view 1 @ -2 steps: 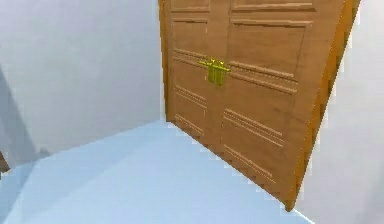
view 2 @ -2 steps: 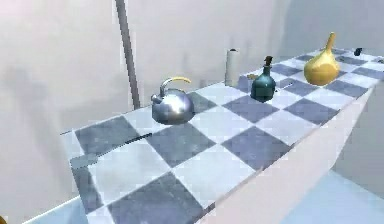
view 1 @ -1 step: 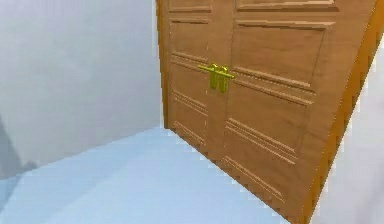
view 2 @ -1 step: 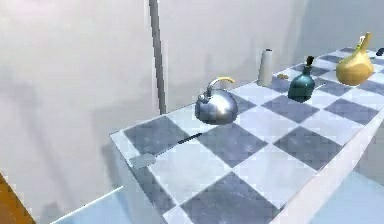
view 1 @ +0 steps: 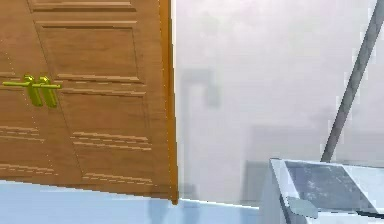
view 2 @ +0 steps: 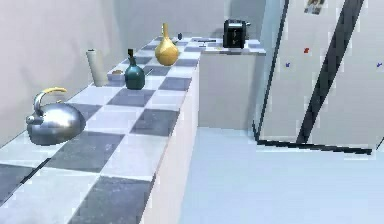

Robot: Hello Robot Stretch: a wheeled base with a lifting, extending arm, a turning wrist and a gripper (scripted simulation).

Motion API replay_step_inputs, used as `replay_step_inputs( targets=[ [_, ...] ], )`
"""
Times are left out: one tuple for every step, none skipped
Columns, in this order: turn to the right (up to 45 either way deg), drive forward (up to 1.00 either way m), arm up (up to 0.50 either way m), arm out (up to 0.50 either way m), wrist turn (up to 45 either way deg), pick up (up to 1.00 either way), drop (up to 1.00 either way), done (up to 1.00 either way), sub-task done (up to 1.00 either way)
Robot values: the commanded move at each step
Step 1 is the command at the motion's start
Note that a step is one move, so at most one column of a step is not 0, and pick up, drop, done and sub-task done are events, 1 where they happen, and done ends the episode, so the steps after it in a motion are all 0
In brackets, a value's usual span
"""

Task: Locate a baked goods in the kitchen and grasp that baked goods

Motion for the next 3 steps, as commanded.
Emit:
replay_step_inputs(
  targets=[
    [6.0, 0.00, 0.00, 0.00, 0.0, 0.00, 0.00, 0.00, 0.00],
    [0.0, 0.80, 0.00, 0.00, 0.0, 0.00, 0.00, 0.00, 0.00],
    [42.0, 0.00, 0.00, 0.00, 0.0, 0.00, 0.00, 0.00, 0.00]
  ],
)
